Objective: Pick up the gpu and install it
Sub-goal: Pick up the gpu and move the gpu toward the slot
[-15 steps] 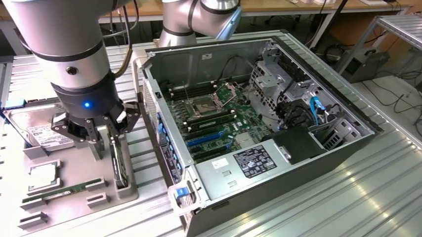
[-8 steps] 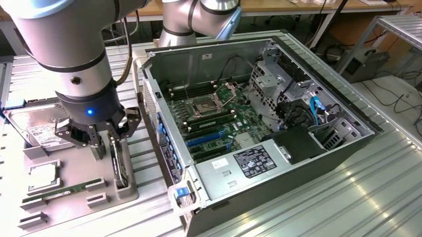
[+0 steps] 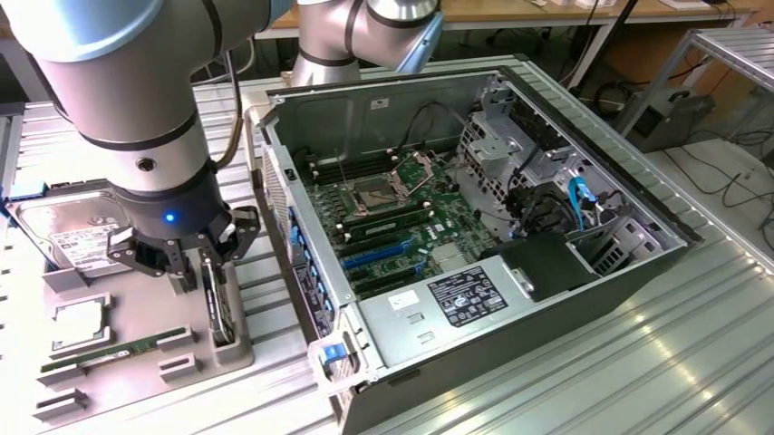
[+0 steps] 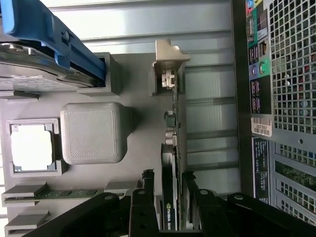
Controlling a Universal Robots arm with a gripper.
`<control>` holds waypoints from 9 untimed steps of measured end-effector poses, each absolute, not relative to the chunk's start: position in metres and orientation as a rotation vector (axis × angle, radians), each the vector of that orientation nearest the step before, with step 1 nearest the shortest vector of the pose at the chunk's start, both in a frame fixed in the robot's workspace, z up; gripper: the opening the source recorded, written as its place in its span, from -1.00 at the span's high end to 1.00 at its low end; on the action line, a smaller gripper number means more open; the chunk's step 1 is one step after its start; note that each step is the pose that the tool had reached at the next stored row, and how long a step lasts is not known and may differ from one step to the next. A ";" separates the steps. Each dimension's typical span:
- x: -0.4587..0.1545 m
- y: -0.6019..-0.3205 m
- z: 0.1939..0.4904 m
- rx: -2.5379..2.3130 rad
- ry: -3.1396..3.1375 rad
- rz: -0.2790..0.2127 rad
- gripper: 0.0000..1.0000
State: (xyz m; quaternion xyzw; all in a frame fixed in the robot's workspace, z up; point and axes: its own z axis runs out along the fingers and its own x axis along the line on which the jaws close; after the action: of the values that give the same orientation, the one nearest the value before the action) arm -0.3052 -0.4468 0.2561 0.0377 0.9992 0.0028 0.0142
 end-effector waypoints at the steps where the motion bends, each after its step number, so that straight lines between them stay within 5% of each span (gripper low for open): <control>1: -0.305 -0.447 0.255 0.117 3.111 0.010 0.28; 9: -0.305 -0.444 0.250 0.116 3.095 0.014 0.28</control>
State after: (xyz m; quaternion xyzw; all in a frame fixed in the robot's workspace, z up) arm -0.3051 -0.4439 0.2501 0.0376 0.9990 0.0044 0.0220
